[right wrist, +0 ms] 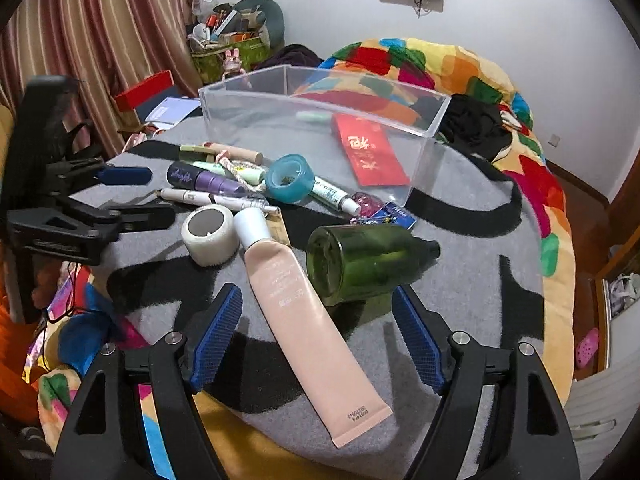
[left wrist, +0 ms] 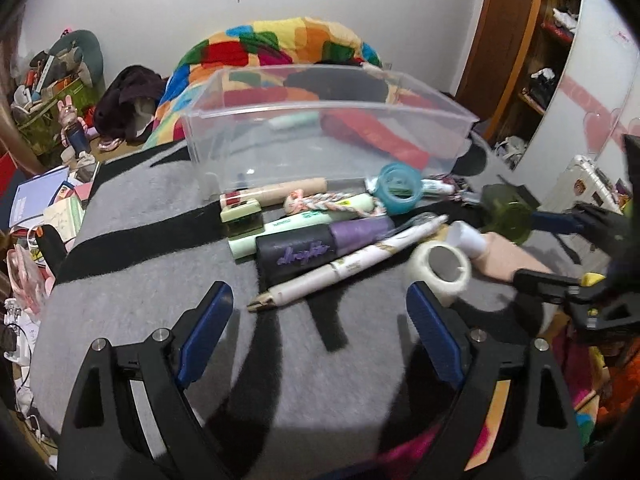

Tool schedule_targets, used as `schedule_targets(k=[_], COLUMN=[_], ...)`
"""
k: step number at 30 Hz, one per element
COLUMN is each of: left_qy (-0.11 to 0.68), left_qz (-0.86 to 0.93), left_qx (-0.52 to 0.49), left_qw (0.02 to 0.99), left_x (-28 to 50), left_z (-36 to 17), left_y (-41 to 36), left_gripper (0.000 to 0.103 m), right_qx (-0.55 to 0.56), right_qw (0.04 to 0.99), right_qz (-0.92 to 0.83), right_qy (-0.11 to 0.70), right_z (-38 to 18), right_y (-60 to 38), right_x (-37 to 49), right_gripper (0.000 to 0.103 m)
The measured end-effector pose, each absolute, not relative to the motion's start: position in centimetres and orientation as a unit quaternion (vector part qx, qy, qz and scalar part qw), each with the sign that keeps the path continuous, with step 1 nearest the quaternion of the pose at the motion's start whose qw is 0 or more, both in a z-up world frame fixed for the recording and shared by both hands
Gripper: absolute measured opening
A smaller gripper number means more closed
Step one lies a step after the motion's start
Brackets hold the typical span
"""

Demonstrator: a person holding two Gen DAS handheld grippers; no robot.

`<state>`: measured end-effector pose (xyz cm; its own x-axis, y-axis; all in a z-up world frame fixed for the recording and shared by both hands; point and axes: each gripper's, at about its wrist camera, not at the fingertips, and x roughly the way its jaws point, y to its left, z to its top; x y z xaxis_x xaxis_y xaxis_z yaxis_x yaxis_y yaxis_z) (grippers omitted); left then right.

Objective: Organize objects
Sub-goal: 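Grasp the beige tube with the right gripper while the left grasps the white tape roll, then drop the beige tube and white tape roll into the clear box with both grippers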

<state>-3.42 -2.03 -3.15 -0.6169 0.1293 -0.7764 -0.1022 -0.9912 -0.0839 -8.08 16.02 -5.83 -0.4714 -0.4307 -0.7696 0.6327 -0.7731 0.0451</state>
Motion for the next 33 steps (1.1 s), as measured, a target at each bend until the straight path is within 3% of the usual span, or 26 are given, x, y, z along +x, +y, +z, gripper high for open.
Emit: schedule_targets(k=[10,15,22,33], left_qy=[0.004,0.020,-0.001,-0.010], left_qz=[0.894,0.895,0.894,0.914], left_qx=[-0.436,-0.431,-0.433,-0.391], left_qw=[0.109,0.114,0.117,0.108], left_x=[-3.2,-3.8,-4.8,-3.6], left_z=[-3.5,-3.9,-4.6,-2.1], left_y=[2.4,4.1,4.4,3.6], left_gripper=[0.067,0.064,0.039,0.038], right_qx=[0.429,0.423,0.419,0.379], right_qw=[0.327,0.322,0.329,0.342], right_qz=[-0.836,-0.841,-0.843,-0.859], right_qy=[0.103,0.096,0.077,0.042], right_z=[-7.0,-6.8,-6.5,-3.3], right_y=[15.4,16.2,16.8,16.8], right_x=[-8.2,-7.8,-7.2,-7.4], right_gripper=[0.039,0.011,0.008,0.007])
